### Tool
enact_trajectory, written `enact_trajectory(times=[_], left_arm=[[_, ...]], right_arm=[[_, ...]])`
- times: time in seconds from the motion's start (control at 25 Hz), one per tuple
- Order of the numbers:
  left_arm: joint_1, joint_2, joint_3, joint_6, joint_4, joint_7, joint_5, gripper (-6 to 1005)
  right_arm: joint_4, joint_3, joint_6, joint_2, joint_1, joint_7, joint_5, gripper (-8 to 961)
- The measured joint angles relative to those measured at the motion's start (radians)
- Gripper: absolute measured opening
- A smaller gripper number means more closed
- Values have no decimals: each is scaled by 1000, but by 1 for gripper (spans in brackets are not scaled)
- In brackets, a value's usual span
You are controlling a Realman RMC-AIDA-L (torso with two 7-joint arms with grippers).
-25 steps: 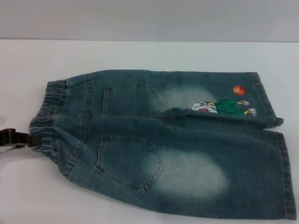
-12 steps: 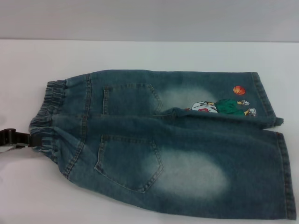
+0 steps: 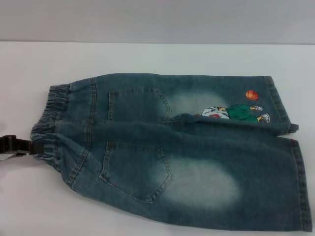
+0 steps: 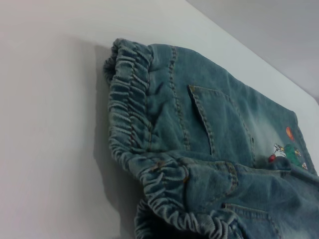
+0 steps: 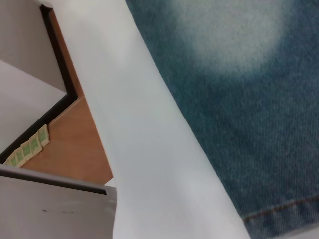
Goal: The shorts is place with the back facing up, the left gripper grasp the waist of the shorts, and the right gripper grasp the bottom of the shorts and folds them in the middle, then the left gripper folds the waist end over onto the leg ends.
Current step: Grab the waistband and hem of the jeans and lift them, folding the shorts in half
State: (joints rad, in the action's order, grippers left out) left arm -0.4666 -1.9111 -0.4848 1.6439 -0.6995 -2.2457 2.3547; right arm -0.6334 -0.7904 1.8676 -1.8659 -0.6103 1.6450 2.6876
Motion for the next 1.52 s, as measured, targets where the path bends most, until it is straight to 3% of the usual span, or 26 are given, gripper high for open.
enact_trajectory(times=[1.52], left_arm=[[-4, -2, 0, 2, 0, -11, 0, 91]], right_arm=[[-8, -30, -29, -34, -39, 26, 25, 694]])
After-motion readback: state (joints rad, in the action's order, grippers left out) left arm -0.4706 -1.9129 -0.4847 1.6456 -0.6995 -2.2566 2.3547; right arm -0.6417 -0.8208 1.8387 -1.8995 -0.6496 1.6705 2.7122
